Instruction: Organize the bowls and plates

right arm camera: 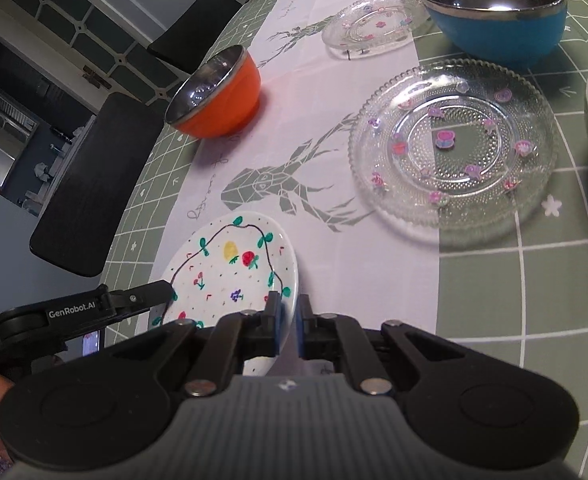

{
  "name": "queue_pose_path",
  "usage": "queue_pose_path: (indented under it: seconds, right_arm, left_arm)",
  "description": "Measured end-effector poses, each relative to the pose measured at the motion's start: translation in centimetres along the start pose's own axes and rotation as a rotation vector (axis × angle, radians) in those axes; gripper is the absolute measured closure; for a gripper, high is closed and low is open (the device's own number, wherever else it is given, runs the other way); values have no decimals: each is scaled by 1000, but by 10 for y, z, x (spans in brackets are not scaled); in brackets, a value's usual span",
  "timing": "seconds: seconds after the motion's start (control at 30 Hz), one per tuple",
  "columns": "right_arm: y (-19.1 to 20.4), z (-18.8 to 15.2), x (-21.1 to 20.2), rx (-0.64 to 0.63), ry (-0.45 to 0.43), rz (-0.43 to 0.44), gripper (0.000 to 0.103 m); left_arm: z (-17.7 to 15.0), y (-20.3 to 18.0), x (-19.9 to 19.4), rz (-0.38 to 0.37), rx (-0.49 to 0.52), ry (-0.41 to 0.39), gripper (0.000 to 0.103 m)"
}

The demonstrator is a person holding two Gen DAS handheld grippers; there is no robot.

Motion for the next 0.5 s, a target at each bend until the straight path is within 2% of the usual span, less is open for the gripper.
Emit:
queue_pose_path:
  seconds: [0.5]
  right_arm:
    - [2,-8,13,-20,32,-5,97]
  left_arm:
    - [-3,6,6,49,24,-5,85]
Point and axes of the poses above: each gripper's, at about its wrist camera, not at the fingertips, and x roughly the way its jaws point, y to its left, z to its top, the point moved 6 cm from there along x, roughly the way its jaws point, and after that the axes turned 4 degrees about x, right-handed, at the moved point
